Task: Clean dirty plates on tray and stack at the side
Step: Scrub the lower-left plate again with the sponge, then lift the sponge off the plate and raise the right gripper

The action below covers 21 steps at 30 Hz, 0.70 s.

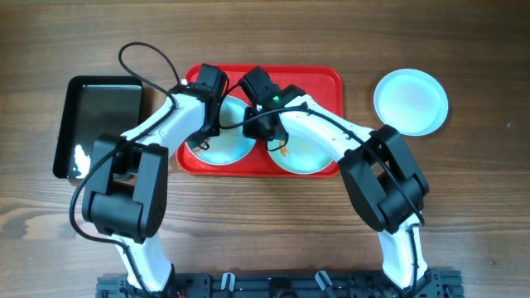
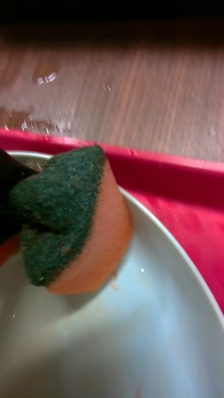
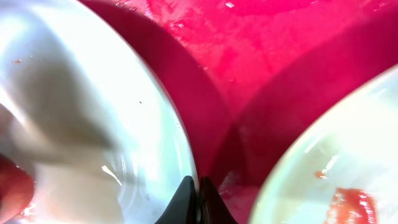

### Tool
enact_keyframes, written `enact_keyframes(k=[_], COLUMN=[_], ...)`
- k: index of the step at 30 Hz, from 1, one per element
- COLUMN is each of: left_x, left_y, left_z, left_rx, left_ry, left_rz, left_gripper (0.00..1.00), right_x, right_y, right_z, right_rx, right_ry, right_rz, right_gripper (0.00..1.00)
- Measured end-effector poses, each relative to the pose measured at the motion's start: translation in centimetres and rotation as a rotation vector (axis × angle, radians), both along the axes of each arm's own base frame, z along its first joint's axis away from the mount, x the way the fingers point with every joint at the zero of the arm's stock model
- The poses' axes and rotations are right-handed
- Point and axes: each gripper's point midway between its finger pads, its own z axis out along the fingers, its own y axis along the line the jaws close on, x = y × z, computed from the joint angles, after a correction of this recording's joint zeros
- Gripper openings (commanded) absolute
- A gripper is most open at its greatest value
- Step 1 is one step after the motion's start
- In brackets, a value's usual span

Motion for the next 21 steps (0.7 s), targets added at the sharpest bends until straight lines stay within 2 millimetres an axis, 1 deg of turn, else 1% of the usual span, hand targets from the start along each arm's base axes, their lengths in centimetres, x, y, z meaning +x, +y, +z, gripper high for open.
enact_keyframes(k=[2, 5, 8, 9, 10, 11, 12, 13, 15, 17, 18, 19, 20, 21], left_x=[-0.7, -2.0, -2.1, -1.9, -1.6, -1.3, -1.1, -1.1, -2.1, -2.7, -2.9, -3.3, -3.7, -4.1], left_y=[0.6, 0.9, 1.0, 1.0, 1.0, 0.9, 0.7, 0.4, -0.3, -1.1, -1.5, -1.8, -1.9, -2.0], left_z=[0.1, 0.3, 1.5, 2.6, 4.4, 6.4, 8.8, 10.5, 12.5, 12.3, 12.0, 11.7, 11.3, 11.1], left_rx=[0.04, 0.049, 0.042, 0.031, 0.012, -0.016, -0.052, -0.085, -0.154, -0.2, -0.224, -0.239, -0.25, -0.254], left_ry=[0.025, 0.065, 0.045, 0.015, -0.034, -0.092, -0.157, -0.196, -0.211, -0.18, -0.163, -0.146, -0.123, -0.108], left_rz=[0.008, 0.061, 0.107, 0.116, 0.128, 0.136, 0.143, 0.144, 0.137, 0.13, 0.127, 0.124, 0.124, 0.124], left_gripper=[0.04, 0.04, 0.04, 0.04, 0.04, 0.04, 0.04, 0.04, 0.04, 0.04, 0.04, 0.04, 0.04, 0.04], right_x=[-0.3, -0.6, -0.6, -0.6, -0.4, -0.2, 0.1, 0.3, 0.6, 0.8, 1.3, 1.9, 3.8, 4.3], right_y=[0.5, 0.8, 0.7, 0.5, 0.3, 0.1, 0.0, 0.0, 0.0, 0.1, 0.2, 0.4, 0.4, -0.3], right_z=[0.0, 0.1, 0.0, 0.0, 0.0, 0.0, 0.0, 0.1, 0.1, 0.5, 1.2, 1.9, 3.9, 4.5], right_rx=[0.014, 0.024, 0.019, 0.013, 0.007, 0.003, 0.004, 0.004, 0.003, -0.006, -0.006, -0.003, -0.01, -0.04], right_ry=[0.008, 0.018, 0.017, 0.017, 0.011, 0.007, -0.003, -0.009, -0.03, -0.044, -0.063, -0.084, -0.15, -0.169], right_rz=[0.011, 0.02, 0.018, 0.015, 0.009, 0.003, 0.001, 0.0, 0.022, 0.059, 0.081, 0.1, 0.118, 0.114], right_gripper=[0.04, 0.04, 0.04, 0.04, 0.04, 0.04, 0.04, 0.04, 0.04, 0.04, 0.04, 0.04, 0.04, 0.04])
